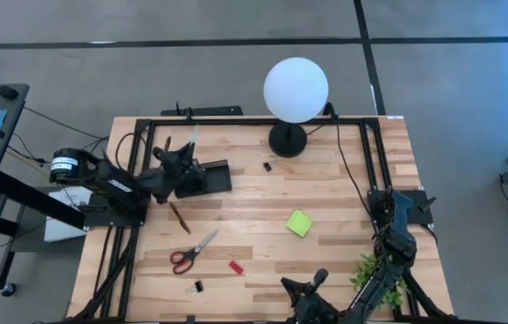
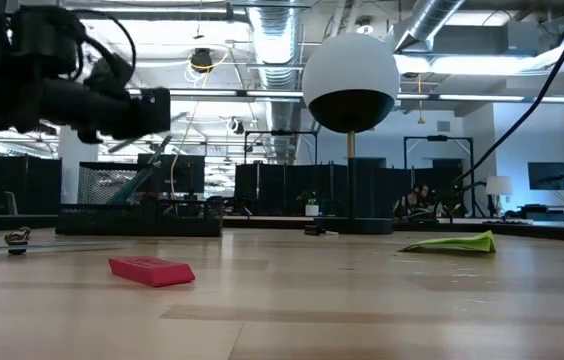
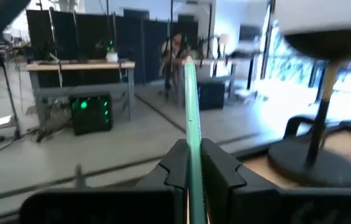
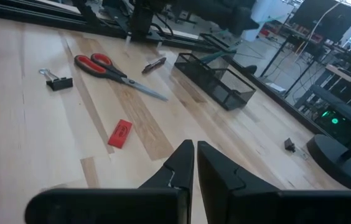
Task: Pick and place office supplies into organizer
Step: Put the blue pencil into the black desk organizer
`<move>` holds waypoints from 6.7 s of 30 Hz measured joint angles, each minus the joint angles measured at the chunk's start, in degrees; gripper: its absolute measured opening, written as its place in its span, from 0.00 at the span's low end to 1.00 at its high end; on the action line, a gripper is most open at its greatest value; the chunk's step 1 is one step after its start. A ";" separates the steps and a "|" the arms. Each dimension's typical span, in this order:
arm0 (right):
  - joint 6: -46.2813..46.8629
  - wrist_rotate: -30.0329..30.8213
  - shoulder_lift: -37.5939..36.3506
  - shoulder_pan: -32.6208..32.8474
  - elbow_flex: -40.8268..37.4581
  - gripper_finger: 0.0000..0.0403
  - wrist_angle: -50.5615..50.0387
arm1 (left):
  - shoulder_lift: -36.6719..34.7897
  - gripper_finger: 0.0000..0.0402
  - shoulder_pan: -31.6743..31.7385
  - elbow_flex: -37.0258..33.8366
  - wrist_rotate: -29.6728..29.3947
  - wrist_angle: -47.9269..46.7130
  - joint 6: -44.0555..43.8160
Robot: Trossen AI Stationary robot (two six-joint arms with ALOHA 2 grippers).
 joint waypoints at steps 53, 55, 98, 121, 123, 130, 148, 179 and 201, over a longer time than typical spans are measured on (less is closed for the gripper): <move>-94.58 -61.77 -25.93 -42.68 8.19 0.00 45.96 | -1.27 0.03 -5.51 -0.02 1.88 2.57 9.14; -98.50 -66.18 -25.07 -43.53 8.61 0.00 53.69 | -1.70 0.03 -5.53 -0.04 1.75 2.55 9.14; -79.98 -90.03 -23.56 -69.29 -26.53 0.06 104.92 | -12.44 0.03 -9.42 -2.62 8.56 2.44 15.06; -75.35 -79.79 -23.01 -68.35 -26.50 0.53 106.81 | -12.41 0.03 -9.40 -2.56 15.10 2.53 16.44; -74.01 -79.80 -21.58 -67.96 -26.47 0.51 109.04 | -12.39 0.03 -9.40 -2.39 15.06 2.53 16.50; -71.29 -79.99 -14.28 -68.13 -21.68 0.47 113.94 | -12.40 0.03 -9.32 -1.42 14.28 2.63 17.51; -71.80 -84.45 -13.27 -68.25 -20.17 0.08 119.06 | -12.36 0.03 -9.42 -1.42 11.08 2.48 18.89; -81.56 -82.25 -13.25 -64.94 -20.26 0.03 121.70 | -12.39 0.13 -8.09 -1.42 5.20 -3.80 14.58; -71.56 -82.26 -0.33 -66.41 -11.37 0.03 125.96 | -12.44 0.14 -6.02 -2.95 -0.89 -10.78 8.88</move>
